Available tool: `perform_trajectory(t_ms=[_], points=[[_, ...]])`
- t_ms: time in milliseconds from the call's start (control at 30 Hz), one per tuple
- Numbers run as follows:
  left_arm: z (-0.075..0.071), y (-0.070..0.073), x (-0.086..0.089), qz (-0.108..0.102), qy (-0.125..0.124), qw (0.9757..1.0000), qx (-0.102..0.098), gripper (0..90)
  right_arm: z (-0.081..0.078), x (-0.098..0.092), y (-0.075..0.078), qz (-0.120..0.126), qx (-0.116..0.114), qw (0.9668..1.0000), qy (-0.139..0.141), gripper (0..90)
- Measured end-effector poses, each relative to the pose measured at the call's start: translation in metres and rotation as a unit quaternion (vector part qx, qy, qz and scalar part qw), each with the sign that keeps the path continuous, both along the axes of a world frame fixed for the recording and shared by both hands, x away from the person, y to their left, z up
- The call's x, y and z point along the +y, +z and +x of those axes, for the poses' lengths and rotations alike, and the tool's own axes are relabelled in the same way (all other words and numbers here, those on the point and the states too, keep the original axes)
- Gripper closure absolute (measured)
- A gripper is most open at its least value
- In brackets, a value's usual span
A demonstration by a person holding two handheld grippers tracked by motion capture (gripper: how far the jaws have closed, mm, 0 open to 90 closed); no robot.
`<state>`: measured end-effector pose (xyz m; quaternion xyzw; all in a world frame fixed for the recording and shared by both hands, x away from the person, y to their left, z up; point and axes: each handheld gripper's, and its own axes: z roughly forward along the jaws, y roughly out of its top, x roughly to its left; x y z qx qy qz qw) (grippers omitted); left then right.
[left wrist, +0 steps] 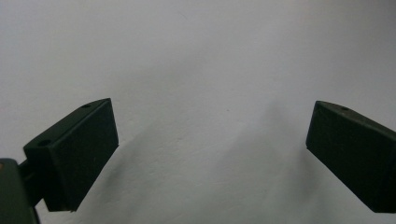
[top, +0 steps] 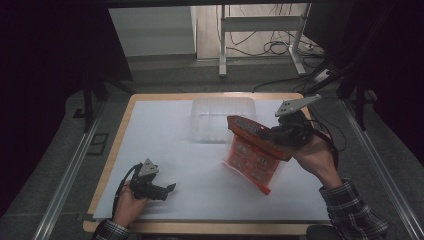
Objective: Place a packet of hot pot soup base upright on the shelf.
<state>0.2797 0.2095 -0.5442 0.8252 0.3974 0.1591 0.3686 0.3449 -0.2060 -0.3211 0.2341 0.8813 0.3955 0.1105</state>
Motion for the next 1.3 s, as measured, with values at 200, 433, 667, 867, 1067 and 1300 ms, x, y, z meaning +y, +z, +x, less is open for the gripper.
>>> perform_trajectory(t_ms=[200, 433, 667, 867, 1067, 1300], points=[[0.000, 0.000, 0.000, 0.001, -0.002, 1.0000, 0.001, 2.1, 0.011, -0.003, 0.007, 0.004, -0.007, 0.9998, -0.016, 89.3], [0.000, 0.000, 0.000, 0.000, -0.001, 1.0000, 0.000, 2.1, 0.024, -0.006, 0.020, 0.027, -0.002, 0.9994, -0.023, 89.3], [0.000, 0.000, 0.000, 0.000, -0.001, 1.0000, 0.000, 2.1, 0.036, 0.002, 0.036, 0.047, 0.002, 0.9987, -0.022, 89.3], [0.001, -0.001, 0.000, 0.002, -0.001, 1.0000, 0.001, 2.1, 0.048, 0.011, 0.047, 0.051, -0.005, 0.9984, -0.024, 89.3], [0.001, -0.001, 0.000, 0.000, -0.001, 1.0000, 0.004, 2.0, 0.065, 0.022, 0.058, 0.053, -0.012, 0.9980, -0.033, 89.3], [0.001, -0.001, 0.000, 0.000, 0.000, 1.0000, 0.004, 2.0, 0.085, 0.033, 0.064, 0.061, -0.016, 0.9971, -0.044, 89.3]])
